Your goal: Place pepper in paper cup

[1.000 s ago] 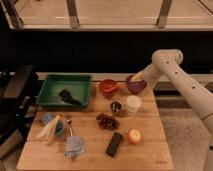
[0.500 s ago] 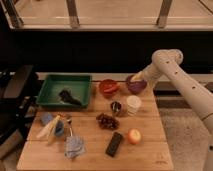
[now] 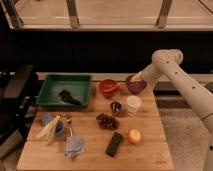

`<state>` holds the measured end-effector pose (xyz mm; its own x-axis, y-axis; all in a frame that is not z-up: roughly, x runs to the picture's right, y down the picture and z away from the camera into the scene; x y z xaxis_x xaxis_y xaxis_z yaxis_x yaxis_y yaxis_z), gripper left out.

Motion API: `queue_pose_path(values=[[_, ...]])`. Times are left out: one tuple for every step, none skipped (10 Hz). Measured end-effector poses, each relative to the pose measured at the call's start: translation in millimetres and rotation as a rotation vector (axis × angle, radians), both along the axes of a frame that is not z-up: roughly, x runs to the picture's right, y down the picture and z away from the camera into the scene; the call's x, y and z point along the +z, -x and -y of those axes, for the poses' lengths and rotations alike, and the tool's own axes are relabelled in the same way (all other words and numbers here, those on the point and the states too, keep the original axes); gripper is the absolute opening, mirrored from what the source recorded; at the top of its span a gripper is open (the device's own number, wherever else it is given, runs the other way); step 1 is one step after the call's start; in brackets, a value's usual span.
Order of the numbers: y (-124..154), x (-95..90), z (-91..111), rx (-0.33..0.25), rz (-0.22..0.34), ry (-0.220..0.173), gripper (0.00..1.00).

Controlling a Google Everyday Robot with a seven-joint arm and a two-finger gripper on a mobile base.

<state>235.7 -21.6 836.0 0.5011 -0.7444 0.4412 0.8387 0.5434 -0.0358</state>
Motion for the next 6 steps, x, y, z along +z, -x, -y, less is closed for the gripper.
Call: queue_pose_path(values=[[0.0,0.0,0.0,0.000,0.000,0.000,0.74],[0.0,0.0,0.0,0.000,0.000,0.000,0.74],[-0.1,0.0,0.0,0.000,0.000,0.000,0.74],[0.0,0.0,0.0,0.000,0.000,0.000,0.74],[-0.3,0.2,0.5,0.003,0.001,0.001,0.74],[-1.0,0.6,1.1,-0.002,0.011,0.003,0.74]])
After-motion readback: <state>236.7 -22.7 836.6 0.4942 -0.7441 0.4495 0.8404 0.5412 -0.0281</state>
